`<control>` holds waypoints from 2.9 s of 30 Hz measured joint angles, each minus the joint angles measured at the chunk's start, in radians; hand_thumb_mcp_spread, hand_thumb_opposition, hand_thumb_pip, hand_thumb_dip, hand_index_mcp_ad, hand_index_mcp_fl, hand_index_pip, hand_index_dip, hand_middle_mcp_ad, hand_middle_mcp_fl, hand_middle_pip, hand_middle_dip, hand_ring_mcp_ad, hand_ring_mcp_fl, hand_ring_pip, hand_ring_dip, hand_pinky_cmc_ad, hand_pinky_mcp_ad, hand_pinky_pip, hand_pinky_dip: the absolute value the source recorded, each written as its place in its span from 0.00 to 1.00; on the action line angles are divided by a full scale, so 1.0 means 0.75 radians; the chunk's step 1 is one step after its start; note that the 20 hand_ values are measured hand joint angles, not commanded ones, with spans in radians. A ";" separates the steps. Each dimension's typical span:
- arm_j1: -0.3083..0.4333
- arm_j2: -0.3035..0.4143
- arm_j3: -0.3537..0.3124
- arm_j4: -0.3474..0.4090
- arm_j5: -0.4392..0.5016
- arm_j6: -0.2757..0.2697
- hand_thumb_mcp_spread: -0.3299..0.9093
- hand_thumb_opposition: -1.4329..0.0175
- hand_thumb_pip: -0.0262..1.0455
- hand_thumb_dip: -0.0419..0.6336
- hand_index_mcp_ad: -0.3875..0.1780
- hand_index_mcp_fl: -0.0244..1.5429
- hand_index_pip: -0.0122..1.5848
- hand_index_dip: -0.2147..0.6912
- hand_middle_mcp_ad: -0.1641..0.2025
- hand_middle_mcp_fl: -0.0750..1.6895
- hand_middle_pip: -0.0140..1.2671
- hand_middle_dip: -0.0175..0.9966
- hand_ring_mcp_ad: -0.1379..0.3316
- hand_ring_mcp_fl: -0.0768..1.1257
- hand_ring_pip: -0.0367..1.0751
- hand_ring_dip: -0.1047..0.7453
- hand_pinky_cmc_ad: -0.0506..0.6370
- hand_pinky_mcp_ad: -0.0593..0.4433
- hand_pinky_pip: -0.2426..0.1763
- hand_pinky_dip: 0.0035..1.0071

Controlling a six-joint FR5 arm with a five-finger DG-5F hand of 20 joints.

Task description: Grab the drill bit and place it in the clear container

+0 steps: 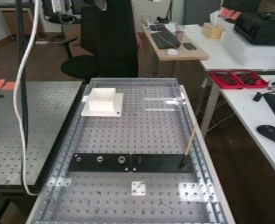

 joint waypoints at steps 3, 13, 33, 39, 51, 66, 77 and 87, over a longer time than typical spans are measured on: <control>-0.001 -0.001 0.004 -0.002 -0.001 0.000 0.41 0.48 0.13 0.08 0.94 0.05 0.06 0.16 0.87 0.05 0.13 0.06 0.86 0.09 0.12 0.10 0.75 0.67 0.29 0.23; -0.004 -0.001 0.005 -0.004 -0.004 0.000 0.41 0.48 0.13 0.08 0.94 0.05 0.06 0.16 0.88 0.05 0.13 0.06 0.86 0.09 0.12 0.10 0.74 0.67 0.29 0.23; -0.002 0.000 0.007 -0.007 -0.001 0.000 0.41 0.48 0.13 0.08 0.94 0.05 0.06 0.16 0.88 0.05 0.13 0.06 0.85 0.10 0.12 0.10 0.75 0.68 0.29 0.24; -0.006 0.001 0.007 -0.008 -0.006 0.000 0.41 0.48 0.13 0.08 0.94 0.05 0.06 0.16 0.88 0.05 0.13 0.06 0.85 0.10 0.12 0.10 0.75 0.68 0.29 0.24; -0.011 0.001 0.002 0.005 -0.015 0.001 0.40 0.48 0.13 0.08 0.94 0.05 0.06 0.16 0.88 0.05 0.13 0.06 0.86 0.10 0.12 0.10 0.74 0.68 0.29 0.25; -0.017 0.005 0.004 0.005 -0.023 0.002 0.40 0.48 0.13 0.08 0.94 0.05 0.06 0.13 0.88 0.05 0.13 0.06 0.86 0.10 0.12 0.10 0.74 0.68 0.28 0.29; -0.024 0.003 -0.002 0.014 -0.029 0.003 0.40 0.48 0.13 0.08 0.94 0.04 0.06 0.12 0.89 0.05 0.13 0.06 0.86 0.10 0.12 0.10 0.74 0.68 0.28 0.29; -0.024 0.003 -0.091 0.109 -0.023 0.016 0.40 0.48 0.13 0.08 0.94 0.04 0.06 0.12 0.89 0.05 0.13 0.05 0.86 0.10 0.12 0.10 0.74 0.70 0.28 0.30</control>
